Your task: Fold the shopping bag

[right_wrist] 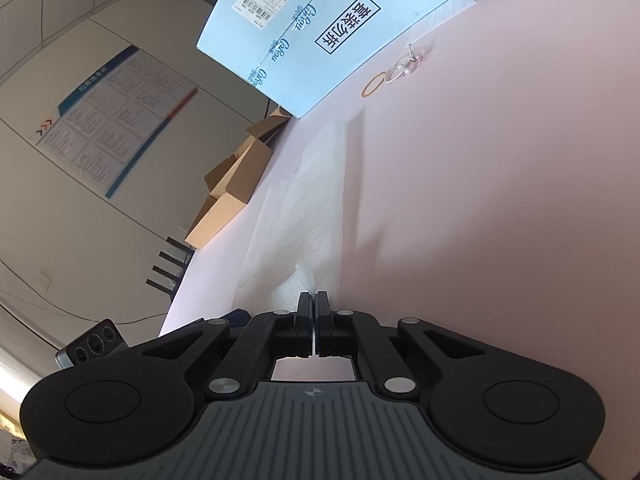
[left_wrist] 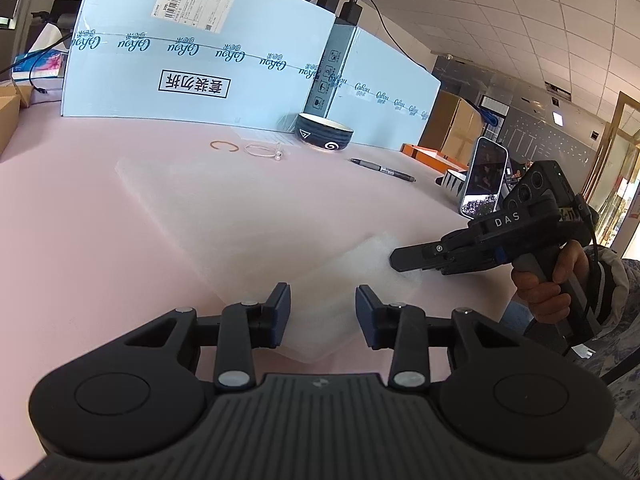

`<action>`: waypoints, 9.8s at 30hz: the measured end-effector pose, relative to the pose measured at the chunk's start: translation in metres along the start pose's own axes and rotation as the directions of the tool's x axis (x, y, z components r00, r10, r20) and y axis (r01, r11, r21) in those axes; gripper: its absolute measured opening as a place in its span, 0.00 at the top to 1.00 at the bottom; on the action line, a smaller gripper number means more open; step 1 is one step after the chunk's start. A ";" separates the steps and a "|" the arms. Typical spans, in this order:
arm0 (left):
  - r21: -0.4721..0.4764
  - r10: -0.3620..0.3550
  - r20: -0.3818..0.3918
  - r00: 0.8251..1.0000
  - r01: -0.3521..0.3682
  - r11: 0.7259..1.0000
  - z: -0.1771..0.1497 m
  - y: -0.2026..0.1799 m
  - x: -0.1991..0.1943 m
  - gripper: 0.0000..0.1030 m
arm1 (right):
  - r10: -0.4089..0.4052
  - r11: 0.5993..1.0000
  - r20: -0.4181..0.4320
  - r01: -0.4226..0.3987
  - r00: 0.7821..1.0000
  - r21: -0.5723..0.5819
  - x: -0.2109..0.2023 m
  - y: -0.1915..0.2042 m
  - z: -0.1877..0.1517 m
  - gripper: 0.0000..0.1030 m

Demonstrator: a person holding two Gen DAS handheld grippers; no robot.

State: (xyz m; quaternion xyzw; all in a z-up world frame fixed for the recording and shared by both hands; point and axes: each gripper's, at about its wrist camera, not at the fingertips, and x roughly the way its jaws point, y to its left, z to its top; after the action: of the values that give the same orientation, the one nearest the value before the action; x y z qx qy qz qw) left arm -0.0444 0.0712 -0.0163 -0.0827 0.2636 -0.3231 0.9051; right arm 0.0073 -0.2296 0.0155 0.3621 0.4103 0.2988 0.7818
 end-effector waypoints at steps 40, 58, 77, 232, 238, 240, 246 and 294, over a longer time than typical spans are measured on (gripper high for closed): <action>-0.098 -0.062 0.040 0.997 0.066 0.993 -0.004 0.016 -0.006 0.67 | -0.163 0.903 0.139 0.204 0.977 -0.378 0.022 0.049 -0.044 0.99; -0.147 -0.031 0.163 0.986 0.055 0.988 -0.004 -0.020 -0.001 0.82 | -0.109 0.947 0.167 0.153 0.980 -0.281 0.017 0.041 -0.046 0.94; -0.225 0.113 0.073 0.991 -0.094 0.970 -0.017 -0.002 -0.018 0.83 | -0.086 0.837 0.263 0.213 0.961 -0.504 -0.006 0.061 -0.031 0.68; -0.284 0.054 -0.080 0.995 -0.074 0.956 0.006 0.046 -0.024 0.98 | 0.015 0.821 -0.155 -0.101 0.988 -0.562 0.046 0.071 0.014 0.92; -0.288 0.047 -0.078 0.996 -0.068 0.955 0.005 0.047 -0.025 0.98 | -0.042 0.840 -0.185 -0.065 0.982 -0.538 0.068 0.060 0.011 0.94; -0.292 0.042 -0.077 0.996 -0.063 0.954 0.005 0.048 -0.025 0.98 | -0.037 0.843 -0.184 -0.068 0.982 -0.534 0.067 0.057 0.012 0.95; -0.323 0.021 -0.076 0.997 -0.044 0.946 0.004 0.055 -0.026 0.98 | -0.028 0.847 -0.163 -0.063 0.986 -0.527 0.064 0.053 0.007 0.98; -0.272 -0.049 -0.189 0.981 -0.005 0.962 0.025 0.066 -0.009 0.98 | -0.287 -0.618 0.131 -0.079 0.949 -0.782 0.053 0.093 -0.109 0.71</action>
State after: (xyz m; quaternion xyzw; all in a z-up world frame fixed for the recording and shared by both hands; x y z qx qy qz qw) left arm -0.0010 0.1275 -0.0125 -0.1769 0.3916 -0.3005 0.8515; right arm -0.0768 -0.1021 0.0250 -0.6237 0.0327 0.4339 0.6494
